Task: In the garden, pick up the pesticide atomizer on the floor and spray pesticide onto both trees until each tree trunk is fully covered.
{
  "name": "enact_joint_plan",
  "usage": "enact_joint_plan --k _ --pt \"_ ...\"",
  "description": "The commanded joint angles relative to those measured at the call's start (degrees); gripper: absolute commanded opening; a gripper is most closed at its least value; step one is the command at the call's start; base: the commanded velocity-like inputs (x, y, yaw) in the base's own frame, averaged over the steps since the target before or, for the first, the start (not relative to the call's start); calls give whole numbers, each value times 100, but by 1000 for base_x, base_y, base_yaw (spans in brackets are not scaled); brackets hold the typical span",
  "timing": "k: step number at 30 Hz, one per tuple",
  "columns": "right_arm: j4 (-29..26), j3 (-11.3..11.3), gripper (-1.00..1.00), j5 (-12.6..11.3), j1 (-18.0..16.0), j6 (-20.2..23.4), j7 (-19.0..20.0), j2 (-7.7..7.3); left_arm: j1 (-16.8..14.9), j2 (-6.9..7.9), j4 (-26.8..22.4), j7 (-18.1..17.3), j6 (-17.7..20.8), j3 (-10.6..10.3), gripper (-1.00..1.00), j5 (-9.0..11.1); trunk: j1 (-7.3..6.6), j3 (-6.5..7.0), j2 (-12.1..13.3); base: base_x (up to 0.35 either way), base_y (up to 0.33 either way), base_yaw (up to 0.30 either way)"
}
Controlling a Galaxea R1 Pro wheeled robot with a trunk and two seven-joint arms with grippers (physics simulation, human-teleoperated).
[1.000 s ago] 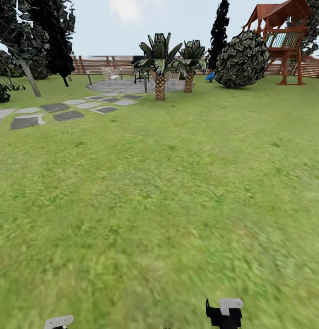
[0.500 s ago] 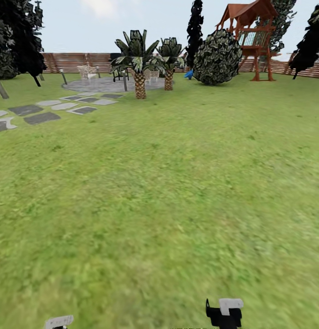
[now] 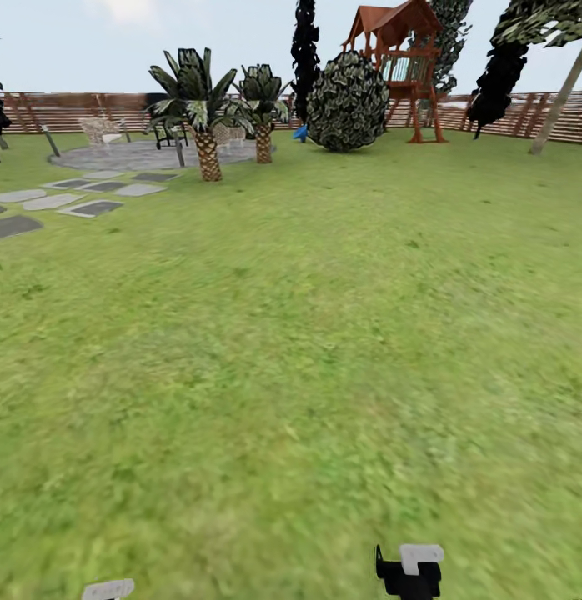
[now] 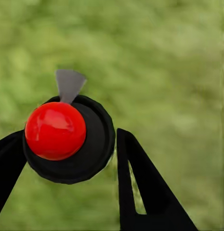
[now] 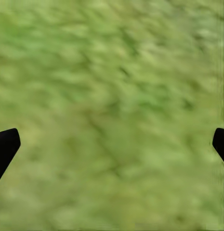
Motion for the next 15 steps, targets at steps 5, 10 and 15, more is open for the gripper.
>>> enact_joint_plan --k 5,10,15 --pt "0 -1 100 0 0 0 0 1 21 0 -2 2 -5 2 -100 -1 0 -13 0 284 -141 -282" --pt "0 -1 100 0 0 0 0 1 22 0 -2 2 -5 2 -100 -1 0 -26 0 301 -94 -282" --pt "0 -1 100 0 0 0 0 1 22 1 -2 1 -5 2 -100 -1 0 -39 0 322 -8 -282"
